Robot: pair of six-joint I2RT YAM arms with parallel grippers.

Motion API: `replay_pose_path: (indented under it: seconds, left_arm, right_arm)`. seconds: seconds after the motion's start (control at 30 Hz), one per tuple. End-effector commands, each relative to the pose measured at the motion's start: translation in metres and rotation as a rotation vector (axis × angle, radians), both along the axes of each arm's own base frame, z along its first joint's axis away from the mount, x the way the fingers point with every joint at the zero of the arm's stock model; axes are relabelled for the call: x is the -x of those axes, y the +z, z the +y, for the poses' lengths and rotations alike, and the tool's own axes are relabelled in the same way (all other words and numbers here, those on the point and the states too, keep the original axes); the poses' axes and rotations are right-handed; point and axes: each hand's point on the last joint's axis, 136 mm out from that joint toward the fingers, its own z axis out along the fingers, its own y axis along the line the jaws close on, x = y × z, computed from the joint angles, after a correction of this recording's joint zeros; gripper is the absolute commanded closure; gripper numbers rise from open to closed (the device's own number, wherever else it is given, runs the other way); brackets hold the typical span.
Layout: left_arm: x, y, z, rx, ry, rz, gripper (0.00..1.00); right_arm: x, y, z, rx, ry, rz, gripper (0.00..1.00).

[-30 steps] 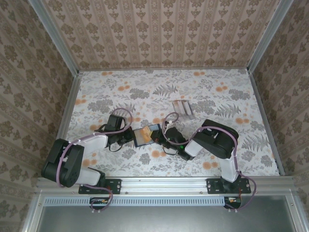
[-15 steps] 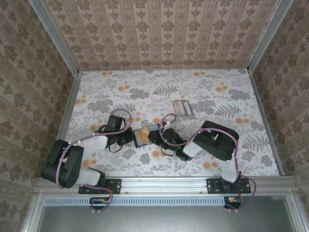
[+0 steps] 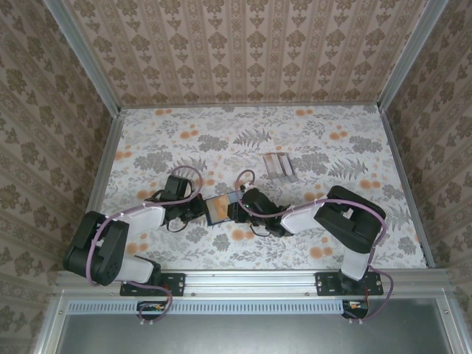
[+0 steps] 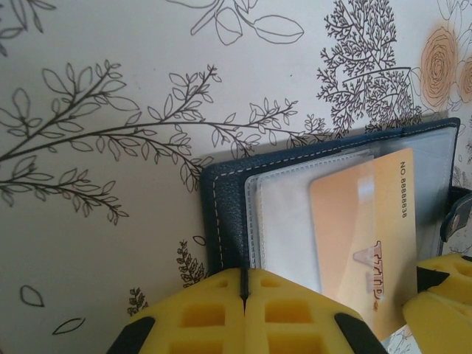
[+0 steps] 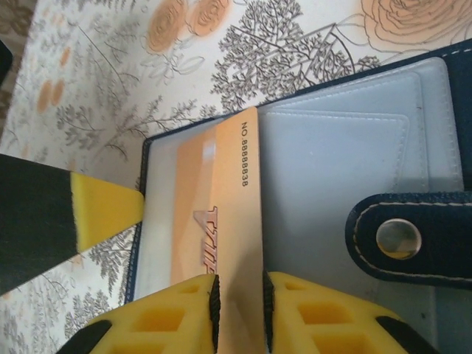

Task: Put the credit cards into the card holder
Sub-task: Insert the credit card into the card slot.

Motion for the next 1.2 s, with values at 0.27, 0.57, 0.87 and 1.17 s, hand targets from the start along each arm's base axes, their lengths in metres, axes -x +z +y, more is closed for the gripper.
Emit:
replay_pose_path:
  seconds: [0.27, 0.57, 0.87, 1.17]
  left_arm:
    - [0.005, -0.006, -0.005, -0.013, -0.062, 0.038, 1.0]
    - [0.003, -0.007, -0.006, -0.004, -0.043, 0.042, 1.0]
    - [0.003, -0.002, 0.0, -0.029, -0.036, 0.026, 0.95]
    - [0.001, 0.0, -0.002, -0.023, -0.044, 0.014, 0.91]
  right_arm:
    - [0.008, 0.004, 0.01, 0.068, 0.115, 0.02, 0.86]
    - [0.017, 0.001, 0.024, 0.047, 0.135, 0.109, 0.83]
    - [0.011, 0.007, 0.001, 0.175, 0.131, 0.081, 0.72]
    - [0.011, 0.002, 0.017, 0.16, 0.19, 0.116, 0.74]
